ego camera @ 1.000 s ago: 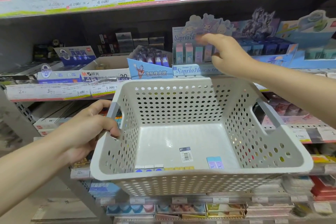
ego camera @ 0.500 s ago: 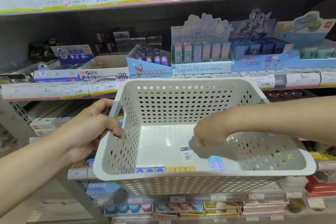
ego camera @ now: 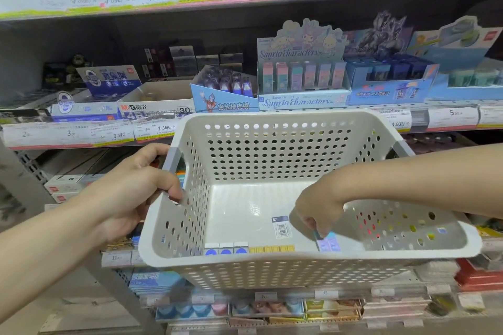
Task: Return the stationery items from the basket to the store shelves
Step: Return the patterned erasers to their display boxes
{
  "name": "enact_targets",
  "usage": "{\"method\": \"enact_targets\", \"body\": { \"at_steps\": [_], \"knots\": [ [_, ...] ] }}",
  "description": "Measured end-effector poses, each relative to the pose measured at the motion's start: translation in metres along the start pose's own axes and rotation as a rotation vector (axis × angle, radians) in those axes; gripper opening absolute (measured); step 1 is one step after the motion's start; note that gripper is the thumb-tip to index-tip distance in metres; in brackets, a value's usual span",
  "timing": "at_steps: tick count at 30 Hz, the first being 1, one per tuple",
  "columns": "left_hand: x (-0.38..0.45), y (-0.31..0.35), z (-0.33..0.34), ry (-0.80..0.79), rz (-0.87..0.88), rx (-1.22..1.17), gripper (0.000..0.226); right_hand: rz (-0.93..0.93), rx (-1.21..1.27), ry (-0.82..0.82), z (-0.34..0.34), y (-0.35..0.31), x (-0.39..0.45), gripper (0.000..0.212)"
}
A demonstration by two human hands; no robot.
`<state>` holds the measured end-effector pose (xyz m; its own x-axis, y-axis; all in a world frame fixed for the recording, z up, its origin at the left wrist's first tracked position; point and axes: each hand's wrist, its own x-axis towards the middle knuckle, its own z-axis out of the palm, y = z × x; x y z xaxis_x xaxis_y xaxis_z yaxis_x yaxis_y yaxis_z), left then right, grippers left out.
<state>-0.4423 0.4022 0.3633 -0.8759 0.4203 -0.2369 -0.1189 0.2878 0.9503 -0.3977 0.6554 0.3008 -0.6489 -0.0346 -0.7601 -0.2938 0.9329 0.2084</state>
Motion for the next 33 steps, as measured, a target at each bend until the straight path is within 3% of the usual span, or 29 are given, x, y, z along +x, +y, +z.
{"method": "enact_targets", "body": {
  "at_steps": [4, 9, 12, 23, 29, 33],
  "knots": [
    [0.001, -0.001, 0.0, -0.003, 0.012, -0.004, 0.061, -0.031, 0.074, 0.034, -0.001, 0.003, 0.006, 0.017],
    [0.001, -0.001, -0.001, 0.005, 0.014, -0.008, 0.061, -0.162, 0.16, -0.05, -0.001, 0.003, 0.004, 0.013],
    [0.001, -0.002, -0.001, -0.005, 0.01, 0.0, 0.059, -0.196, 0.213, 0.024, -0.011, 0.006, -0.005, 0.007],
    [0.002, 0.0, 0.005, 0.0, -0.019, 0.001, 0.057, -0.222, 0.598, 0.765, -0.05, 0.055, -0.069, 0.014],
    [0.005, 0.001, 0.01, 0.022, -0.033, 0.033, 0.047, -0.091, 0.787, 1.181, -0.056, 0.092, -0.073, 0.031],
    [0.006, 0.002, 0.013, 0.017, -0.033, 0.023, 0.051, -0.025, 0.886, 1.481, -0.058, 0.116, -0.066, 0.028]
  ]
}}
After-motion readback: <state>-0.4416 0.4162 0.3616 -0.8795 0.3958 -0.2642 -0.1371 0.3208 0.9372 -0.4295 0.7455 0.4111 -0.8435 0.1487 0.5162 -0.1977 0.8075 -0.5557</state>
